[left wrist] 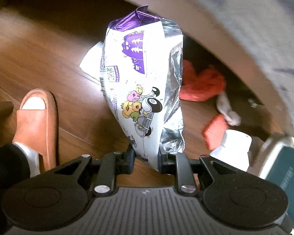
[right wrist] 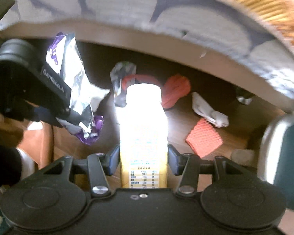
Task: Collect trash
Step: 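Carry the snack bag and milk carton up over the teal wastebasket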
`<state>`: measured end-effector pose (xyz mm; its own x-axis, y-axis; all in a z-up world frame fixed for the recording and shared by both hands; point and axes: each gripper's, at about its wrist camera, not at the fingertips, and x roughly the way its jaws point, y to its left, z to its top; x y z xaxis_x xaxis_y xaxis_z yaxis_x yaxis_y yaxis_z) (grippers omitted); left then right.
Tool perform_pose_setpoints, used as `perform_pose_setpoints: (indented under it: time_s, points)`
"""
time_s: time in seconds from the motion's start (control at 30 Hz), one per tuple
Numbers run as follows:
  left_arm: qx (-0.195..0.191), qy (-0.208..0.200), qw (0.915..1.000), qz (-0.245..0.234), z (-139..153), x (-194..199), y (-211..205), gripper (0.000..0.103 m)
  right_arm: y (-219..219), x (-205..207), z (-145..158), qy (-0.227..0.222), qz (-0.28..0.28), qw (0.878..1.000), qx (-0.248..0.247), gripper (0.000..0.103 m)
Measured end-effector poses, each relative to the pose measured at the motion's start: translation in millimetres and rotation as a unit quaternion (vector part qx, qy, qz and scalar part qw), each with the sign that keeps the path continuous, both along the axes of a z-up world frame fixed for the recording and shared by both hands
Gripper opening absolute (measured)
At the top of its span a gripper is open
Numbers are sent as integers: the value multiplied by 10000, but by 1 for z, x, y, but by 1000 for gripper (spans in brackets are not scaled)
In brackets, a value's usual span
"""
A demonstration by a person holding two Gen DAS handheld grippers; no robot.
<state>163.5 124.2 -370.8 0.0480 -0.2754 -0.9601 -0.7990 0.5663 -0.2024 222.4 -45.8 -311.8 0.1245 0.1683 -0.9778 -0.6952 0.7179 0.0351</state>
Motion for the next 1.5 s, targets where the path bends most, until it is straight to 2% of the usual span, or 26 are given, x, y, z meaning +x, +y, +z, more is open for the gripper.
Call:
perform_pose_setpoints:
  time_s: [0.33, 0.53, 0.73, 0.9, 1.1, 1.2, 1.5]
  points:
    - [402, -737, 9941, -689, 104, -6, -34, 21, -48, -20, 101, -555, -792, 9932, 641, 50]
    - [722, -1264, 9830, -1117, 164, -11, -58, 21, -84, -34, 154, -906, -1170, 9829, 1094, 50]
    - [939, -1760, 9680, -1522, 217, -12, -89, 21, -124, -41, 194, -1304, -1510, 9695, 1426, 50]
    - [1184, -2204, 9499, -1873, 258, -5, -120, 21, -163, -38, 231, -1656, -1737, 9548, 1752, 50]
    - [1250, -2659, 9268, -2337, 302, 20, -159, 21, -206, -24, 266, -2111, -2004, 9371, 1927, 50]
    - [1242, -2825, 9143, -2625, 319, 42, -182, 21, -229, -13, 275, -2303, -2162, 9297, 1896, 50]
    - [1225, -3354, 8675, -3463, 363, 104, -270, 21, -302, 27, 280, -2617, -2802, 9083, 1670, 50]
